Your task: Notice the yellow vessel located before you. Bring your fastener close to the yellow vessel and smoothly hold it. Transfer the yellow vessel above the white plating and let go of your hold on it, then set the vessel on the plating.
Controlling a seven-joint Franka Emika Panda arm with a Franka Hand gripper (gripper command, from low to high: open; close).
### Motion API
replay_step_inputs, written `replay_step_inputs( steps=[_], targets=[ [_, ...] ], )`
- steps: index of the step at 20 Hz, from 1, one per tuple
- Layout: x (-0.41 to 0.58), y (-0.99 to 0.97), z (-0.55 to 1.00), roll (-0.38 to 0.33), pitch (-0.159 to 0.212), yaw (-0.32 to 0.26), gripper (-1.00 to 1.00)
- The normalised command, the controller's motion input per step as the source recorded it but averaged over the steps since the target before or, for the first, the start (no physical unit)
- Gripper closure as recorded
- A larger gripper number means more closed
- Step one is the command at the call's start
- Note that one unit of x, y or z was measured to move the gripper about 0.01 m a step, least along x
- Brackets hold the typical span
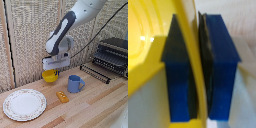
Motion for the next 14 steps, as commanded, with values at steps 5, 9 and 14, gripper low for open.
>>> replay_step_inputs(
  steps=[5, 9, 14],
  targets=[
    [0.050, 0.53, 0.70, 0.137, 0.031, 0.000, 1.00],
    [-0.035, 0.74, 0.46, 0.141, 0.062, 0.000, 1.00],
    [-0.069, 0.84, 0.25, 0.074, 0.070, 0.000, 1.00]
  ],
)
